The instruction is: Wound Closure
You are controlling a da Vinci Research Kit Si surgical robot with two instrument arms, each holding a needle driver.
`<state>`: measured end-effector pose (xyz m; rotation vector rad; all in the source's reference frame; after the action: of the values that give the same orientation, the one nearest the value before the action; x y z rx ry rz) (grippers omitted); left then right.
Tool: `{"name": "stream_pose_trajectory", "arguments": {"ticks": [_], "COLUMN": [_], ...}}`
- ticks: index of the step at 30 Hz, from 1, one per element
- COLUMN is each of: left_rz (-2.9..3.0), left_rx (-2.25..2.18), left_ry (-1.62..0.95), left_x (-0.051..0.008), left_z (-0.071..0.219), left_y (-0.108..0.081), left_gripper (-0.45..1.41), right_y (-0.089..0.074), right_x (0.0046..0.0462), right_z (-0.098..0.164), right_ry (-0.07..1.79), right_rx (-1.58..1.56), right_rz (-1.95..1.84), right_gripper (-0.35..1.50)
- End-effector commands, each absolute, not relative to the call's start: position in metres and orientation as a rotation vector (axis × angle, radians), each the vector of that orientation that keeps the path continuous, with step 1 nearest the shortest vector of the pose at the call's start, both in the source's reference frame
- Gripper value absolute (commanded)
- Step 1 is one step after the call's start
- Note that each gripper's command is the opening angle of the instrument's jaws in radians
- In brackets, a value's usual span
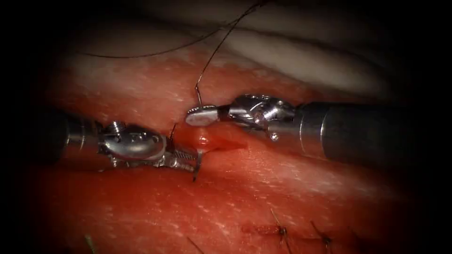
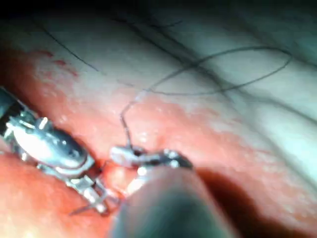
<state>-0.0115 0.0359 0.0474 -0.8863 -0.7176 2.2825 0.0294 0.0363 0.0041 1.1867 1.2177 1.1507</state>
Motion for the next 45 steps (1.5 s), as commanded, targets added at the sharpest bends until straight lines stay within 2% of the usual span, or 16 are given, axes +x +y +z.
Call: {"name": "stream_pose_trajectory", "arguments": {"ticks": [1, 8, 9, 10, 11, 14, 18, 22, 31, 45], "left_rz": [2.284, 2.301, 2.303, 2.315, 2.315, 2.343, 2.375, 2.418, 2.617, 2.799], "left_rx": [-0.884, -0.939, -0.944, -0.962, -0.962, -1.005, -1.057, -1.113, -1.311, -1.522], "left_ry": [-0.720, -0.702, -0.698, -0.687, -0.687, -0.672, -0.644, -0.589, -0.250, -0.188], "left_x": [-0.0120, -0.0125, -0.0126, -0.0126, -0.0126, -0.0126, -0.0129, -0.0130, -0.0139, -0.0146], "left_z": [0.0477, 0.0459, 0.0457, 0.0450, 0.0450, 0.0435, 0.0429, 0.0431, 0.0419, 0.0423], "left_y": [0.0353, 0.0358, 0.0359, 0.0361, 0.0361, 0.0363, 0.0365, 0.0370, 0.0393, 0.0375], "left_gripper": [0.28, 0.29, 0.30, 0.32, 0.32, 0.33, 0.35, 0.36, 0.37, 0.47], "right_y": [0.0365, 0.0346, 0.0348, 0.0354, 0.0354, 0.0370, 0.0395, 0.0417, 0.0413, 0.0411], "right_x": [0.0303, 0.0303, 0.0303, 0.0301, 0.0301, 0.0294, 0.0279, 0.0266, 0.0254, 0.0244], "right_z": [0.0044, 0.0035, 0.0035, 0.0036, 0.0036, 0.0042, 0.0053, 0.0063, 0.0060, 0.0060], "right_ry": [1.216, 1.206, 1.211, 1.236, 1.236, 1.326, 1.313, 1.330, 1.344, 1.401], "right_rx": [1.221, 1.353, 1.357, 1.311, 1.311, 1.119, 0.912, 0.835, 0.803, 0.775], "right_rz": [1.181, 1.246, 1.244, 1.246, 1.246, 1.151, 1.113, 1.137, 1.170, 1.133], "right_gripper": [-0.35, -0.35, -0.06, 0.52, 0.52, 1.03, 1.21, 1.30, 1.30, 1.30]}}
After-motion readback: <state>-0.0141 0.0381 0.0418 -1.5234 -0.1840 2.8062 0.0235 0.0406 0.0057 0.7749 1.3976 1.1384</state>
